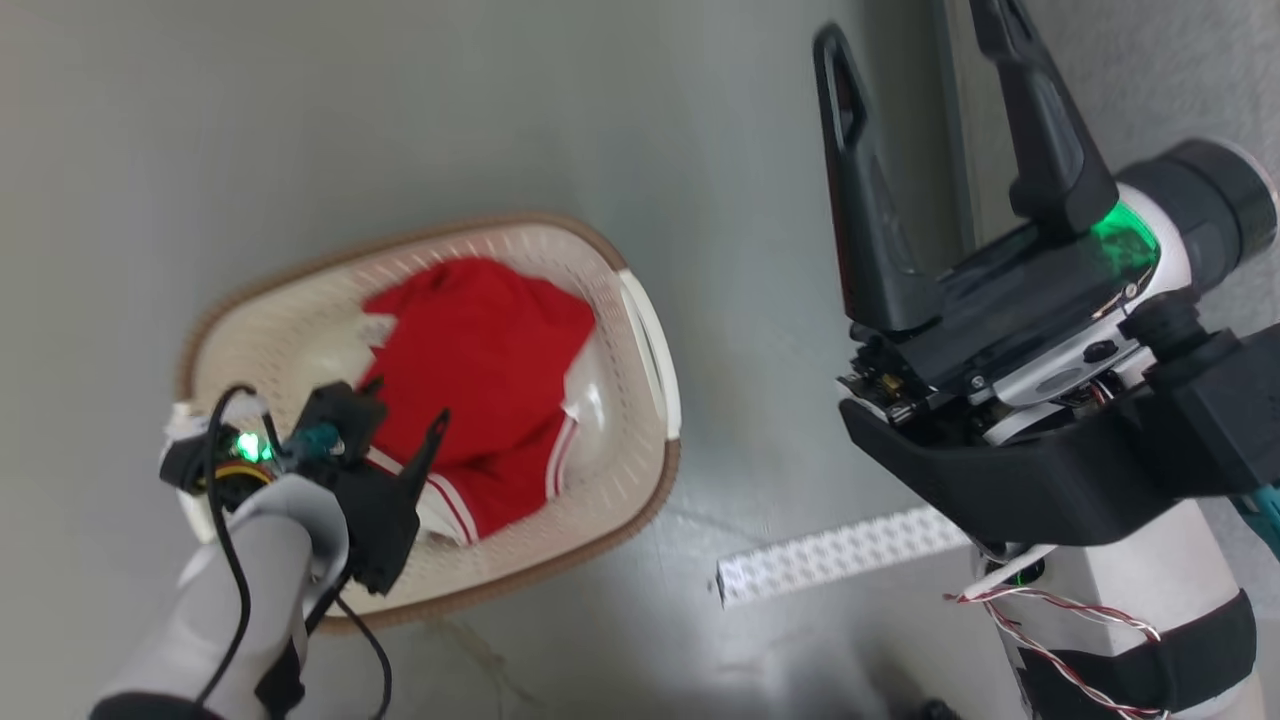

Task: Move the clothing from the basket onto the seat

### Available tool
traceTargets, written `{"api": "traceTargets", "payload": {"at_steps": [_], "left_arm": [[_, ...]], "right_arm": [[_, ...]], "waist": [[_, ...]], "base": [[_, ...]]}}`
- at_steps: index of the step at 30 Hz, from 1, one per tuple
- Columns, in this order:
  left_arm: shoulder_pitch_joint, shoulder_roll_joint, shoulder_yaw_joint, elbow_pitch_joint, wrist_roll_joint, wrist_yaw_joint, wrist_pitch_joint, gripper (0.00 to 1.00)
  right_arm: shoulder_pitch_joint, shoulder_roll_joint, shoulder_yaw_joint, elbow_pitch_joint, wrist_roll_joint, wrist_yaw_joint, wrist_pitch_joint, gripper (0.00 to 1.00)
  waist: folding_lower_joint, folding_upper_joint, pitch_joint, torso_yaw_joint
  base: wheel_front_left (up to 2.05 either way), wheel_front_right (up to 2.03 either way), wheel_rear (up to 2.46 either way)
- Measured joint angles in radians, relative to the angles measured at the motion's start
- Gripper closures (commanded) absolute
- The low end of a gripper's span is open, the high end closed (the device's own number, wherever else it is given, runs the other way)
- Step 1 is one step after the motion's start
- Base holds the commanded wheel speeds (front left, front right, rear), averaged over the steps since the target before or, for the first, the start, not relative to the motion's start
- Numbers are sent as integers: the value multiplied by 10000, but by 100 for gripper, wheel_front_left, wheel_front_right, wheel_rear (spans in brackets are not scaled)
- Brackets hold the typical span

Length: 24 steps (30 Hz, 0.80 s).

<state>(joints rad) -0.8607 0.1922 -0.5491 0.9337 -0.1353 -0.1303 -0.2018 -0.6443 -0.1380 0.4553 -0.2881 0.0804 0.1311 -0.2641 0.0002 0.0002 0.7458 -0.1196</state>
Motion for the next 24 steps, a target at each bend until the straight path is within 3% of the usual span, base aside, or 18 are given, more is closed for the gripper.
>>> {"api": "traceTargets", "payload": {"at_steps": [18, 24], "left_arm": [[-1548, 121, -738, 2004, -221, 2, -178, 0], [-1959, 265, -947, 2529, -40, 324, -192, 0]], "right_arm": [[-842, 359, 554, -523, -182, 0, 0, 0], [-947, 426, 614, -654, -178, 0, 0, 0]], "waist": [[-1, -1, 2146, -1051], [-2, -1, 2565, -1418]], "base": [[0, 0, 0], [0, 0, 0]]}}
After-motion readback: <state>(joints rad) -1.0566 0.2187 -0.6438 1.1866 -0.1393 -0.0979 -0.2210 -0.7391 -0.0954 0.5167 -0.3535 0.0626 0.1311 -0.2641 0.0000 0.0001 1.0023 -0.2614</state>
